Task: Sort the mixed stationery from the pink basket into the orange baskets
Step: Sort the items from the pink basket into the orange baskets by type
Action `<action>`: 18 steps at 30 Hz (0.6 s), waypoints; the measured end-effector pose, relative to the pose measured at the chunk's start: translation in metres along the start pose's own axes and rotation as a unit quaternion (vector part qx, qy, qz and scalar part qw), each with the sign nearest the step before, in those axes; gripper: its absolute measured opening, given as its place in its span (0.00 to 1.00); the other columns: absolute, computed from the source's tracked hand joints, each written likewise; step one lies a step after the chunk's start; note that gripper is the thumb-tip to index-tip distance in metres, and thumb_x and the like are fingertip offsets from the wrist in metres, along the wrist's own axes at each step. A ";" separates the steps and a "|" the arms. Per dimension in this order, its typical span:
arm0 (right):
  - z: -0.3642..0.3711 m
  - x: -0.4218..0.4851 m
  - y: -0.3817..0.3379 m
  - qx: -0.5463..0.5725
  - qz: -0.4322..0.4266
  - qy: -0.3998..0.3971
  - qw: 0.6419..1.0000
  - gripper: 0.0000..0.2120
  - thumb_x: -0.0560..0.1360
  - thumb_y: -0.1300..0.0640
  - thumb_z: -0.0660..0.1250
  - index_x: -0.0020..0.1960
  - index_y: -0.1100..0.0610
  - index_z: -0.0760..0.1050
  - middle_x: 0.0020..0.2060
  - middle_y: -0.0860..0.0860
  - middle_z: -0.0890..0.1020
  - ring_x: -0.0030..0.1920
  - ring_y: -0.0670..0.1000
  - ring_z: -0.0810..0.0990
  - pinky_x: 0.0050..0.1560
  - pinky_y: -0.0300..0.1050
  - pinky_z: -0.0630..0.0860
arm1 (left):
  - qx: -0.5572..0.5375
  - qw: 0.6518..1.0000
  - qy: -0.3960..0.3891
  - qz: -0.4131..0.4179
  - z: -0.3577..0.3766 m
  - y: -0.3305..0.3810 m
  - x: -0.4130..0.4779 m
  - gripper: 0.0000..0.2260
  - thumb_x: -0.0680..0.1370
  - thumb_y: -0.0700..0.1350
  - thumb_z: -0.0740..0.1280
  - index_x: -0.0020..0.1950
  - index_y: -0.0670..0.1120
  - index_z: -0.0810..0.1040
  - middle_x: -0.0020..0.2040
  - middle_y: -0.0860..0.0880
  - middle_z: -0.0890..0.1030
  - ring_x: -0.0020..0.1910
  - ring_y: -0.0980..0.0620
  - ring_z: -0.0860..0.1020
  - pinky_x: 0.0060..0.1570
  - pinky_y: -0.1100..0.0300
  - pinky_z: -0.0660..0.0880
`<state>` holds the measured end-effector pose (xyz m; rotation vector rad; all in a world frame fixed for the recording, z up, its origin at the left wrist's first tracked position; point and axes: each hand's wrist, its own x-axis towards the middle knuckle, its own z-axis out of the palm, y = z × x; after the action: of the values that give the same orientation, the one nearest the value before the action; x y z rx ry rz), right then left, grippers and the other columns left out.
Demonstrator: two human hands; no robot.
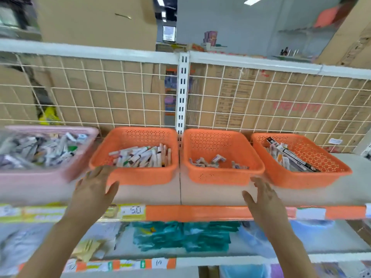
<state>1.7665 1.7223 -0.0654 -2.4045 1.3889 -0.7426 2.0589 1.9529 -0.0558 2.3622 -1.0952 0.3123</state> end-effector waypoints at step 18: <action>0.104 0.086 -0.193 0.047 -0.215 -0.057 0.974 0.19 0.73 0.57 0.69 0.62 0.59 0.73 0.56 0.59 0.79 0.54 0.62 0.78 0.55 0.56 0.74 | 0.111 0.967 0.113 -0.200 -0.082 -0.165 -0.005 0.17 0.71 0.37 0.71 0.60 0.39 0.76 0.57 0.39 0.78 0.50 0.34 0.77 0.47 0.40 0.74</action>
<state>1.9995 1.7437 -0.0370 -2.6529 0.7756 -0.7301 2.1824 2.0902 -0.0469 2.5944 -0.4813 0.5610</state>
